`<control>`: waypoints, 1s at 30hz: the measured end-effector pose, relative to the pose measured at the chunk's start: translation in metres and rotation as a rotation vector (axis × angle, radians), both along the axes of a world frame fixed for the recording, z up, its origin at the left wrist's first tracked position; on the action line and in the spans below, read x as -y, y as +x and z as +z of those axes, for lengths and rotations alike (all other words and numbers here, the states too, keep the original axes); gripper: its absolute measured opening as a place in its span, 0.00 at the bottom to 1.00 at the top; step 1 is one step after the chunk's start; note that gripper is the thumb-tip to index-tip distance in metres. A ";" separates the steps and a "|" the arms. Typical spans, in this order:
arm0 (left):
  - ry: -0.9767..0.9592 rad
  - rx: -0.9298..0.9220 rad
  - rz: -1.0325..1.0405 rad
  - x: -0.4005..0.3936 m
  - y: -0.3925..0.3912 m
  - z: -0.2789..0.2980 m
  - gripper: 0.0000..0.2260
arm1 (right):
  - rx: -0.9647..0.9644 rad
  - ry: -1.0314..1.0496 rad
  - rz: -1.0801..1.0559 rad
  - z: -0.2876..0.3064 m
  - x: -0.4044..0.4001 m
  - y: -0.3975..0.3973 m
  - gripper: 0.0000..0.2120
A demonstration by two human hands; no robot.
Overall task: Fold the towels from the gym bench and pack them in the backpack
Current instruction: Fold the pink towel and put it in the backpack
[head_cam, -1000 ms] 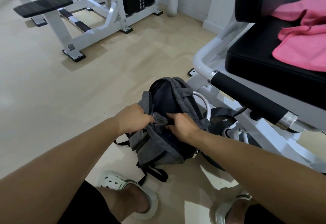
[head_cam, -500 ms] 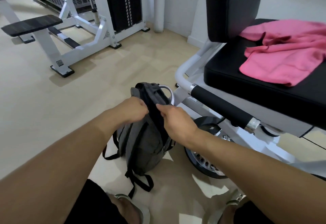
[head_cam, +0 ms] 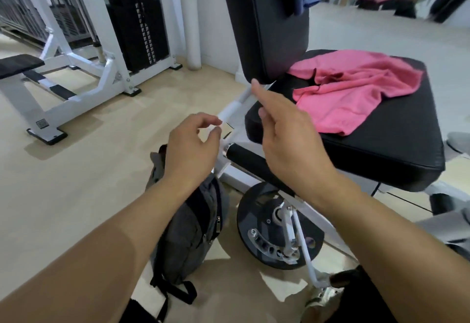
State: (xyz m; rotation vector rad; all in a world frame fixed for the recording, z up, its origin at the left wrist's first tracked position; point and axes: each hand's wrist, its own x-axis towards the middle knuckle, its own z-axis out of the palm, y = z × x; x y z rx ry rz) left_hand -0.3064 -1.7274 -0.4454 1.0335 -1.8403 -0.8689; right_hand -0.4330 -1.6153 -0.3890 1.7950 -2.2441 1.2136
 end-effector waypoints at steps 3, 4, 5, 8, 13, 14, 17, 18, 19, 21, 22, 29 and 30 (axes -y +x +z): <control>-0.120 0.010 -0.116 -0.017 -0.025 0.012 0.07 | -0.214 0.225 -0.230 0.008 -0.008 -0.049 0.26; -0.160 0.024 -0.161 -0.021 -0.032 0.015 0.08 | -0.273 0.335 -0.321 0.010 -0.013 -0.060 0.26; -0.190 0.036 -0.202 -0.024 -0.039 0.017 0.08 | -0.308 0.443 -0.405 0.013 -0.018 -0.070 0.26; -0.213 0.052 -0.292 -0.030 -0.053 0.021 0.11 | -0.297 0.582 -0.499 0.015 -0.026 -0.085 0.28; -0.199 0.097 -0.412 -0.030 -0.064 0.020 0.16 | -0.390 0.482 -0.391 0.010 -0.030 -0.086 0.27; -0.199 0.115 -0.425 -0.029 -0.066 0.020 0.17 | -0.392 0.467 -0.366 0.009 -0.031 -0.087 0.26; -0.212 0.155 -0.441 -0.027 -0.070 0.019 0.23 | -0.334 0.330 -0.276 0.007 -0.034 -0.088 0.11; -0.220 0.165 -0.449 -0.027 -0.071 0.019 0.25 | -0.258 0.280 -0.241 0.007 -0.036 -0.086 0.08; -0.235 0.168 -0.464 -0.027 -0.071 0.020 0.27 | -0.133 0.241 -0.192 0.008 -0.037 -0.083 0.07; -0.282 0.140 -0.506 -0.027 -0.069 0.022 0.27 | 0.166 0.168 -0.035 0.012 -0.041 -0.073 0.04; -0.292 0.112 -0.526 -0.028 -0.068 0.024 0.25 | 0.259 0.121 0.028 0.014 -0.043 -0.067 0.03; -0.139 0.133 -0.597 -0.039 -0.055 0.031 0.21 | 0.199 0.138 0.022 0.015 -0.053 -0.061 0.05; -0.121 0.140 -0.621 -0.041 -0.053 0.032 0.21 | 0.170 0.165 0.010 0.016 -0.054 -0.059 0.06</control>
